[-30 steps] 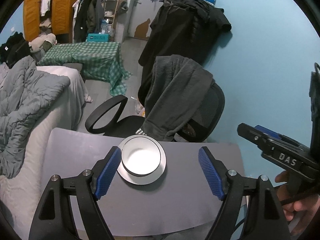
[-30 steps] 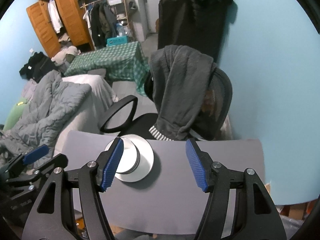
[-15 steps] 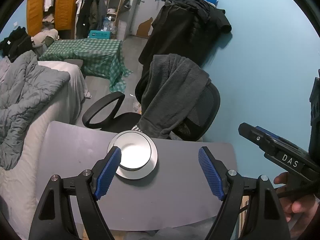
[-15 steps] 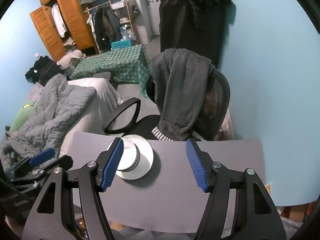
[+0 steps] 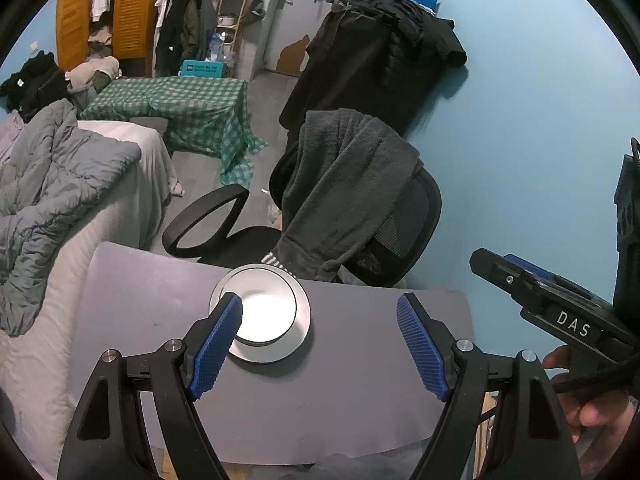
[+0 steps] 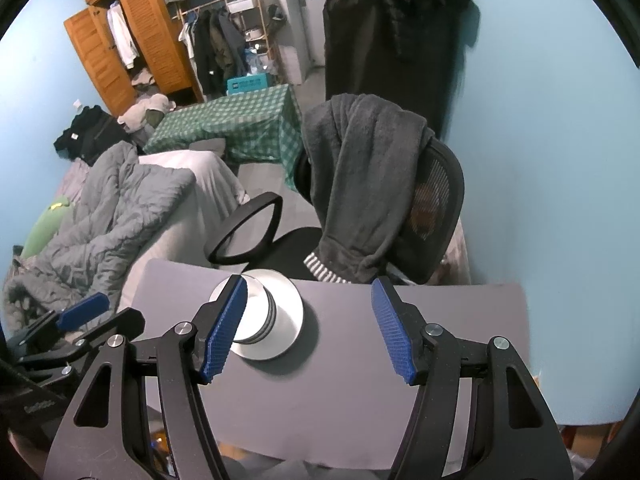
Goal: Organize plates and bowls
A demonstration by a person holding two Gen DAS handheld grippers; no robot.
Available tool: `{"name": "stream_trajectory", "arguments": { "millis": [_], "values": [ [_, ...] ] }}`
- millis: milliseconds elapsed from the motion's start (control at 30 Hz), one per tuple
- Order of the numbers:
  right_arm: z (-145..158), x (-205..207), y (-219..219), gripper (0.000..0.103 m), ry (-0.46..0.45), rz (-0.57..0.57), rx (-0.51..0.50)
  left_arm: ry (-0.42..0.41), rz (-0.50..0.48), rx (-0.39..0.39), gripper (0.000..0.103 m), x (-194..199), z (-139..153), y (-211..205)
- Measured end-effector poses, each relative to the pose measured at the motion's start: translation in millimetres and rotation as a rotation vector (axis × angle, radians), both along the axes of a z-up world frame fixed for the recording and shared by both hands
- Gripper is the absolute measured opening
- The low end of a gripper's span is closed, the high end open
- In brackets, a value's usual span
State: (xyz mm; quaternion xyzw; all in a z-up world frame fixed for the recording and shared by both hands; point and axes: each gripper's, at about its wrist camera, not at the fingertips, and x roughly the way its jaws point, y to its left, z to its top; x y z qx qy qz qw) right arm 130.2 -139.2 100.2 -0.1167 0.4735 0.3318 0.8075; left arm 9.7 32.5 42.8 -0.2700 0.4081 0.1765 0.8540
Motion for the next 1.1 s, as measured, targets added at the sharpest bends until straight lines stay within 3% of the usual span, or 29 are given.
{"name": "stream_trajectory", "arguments": {
  "millis": [800, 1100],
  "values": [
    [-1, 1, -1, 0.064, 0.015, -0.002, 0.000, 0.026, -0.011, 0.014, 0.081, 8, 1, -7],
    [-1, 1, -8, 0.064, 0.020, -0.018, 0.002, 0.048, -0.025, 0.055, 0.081, 10, 2, -10]
  ]
}}
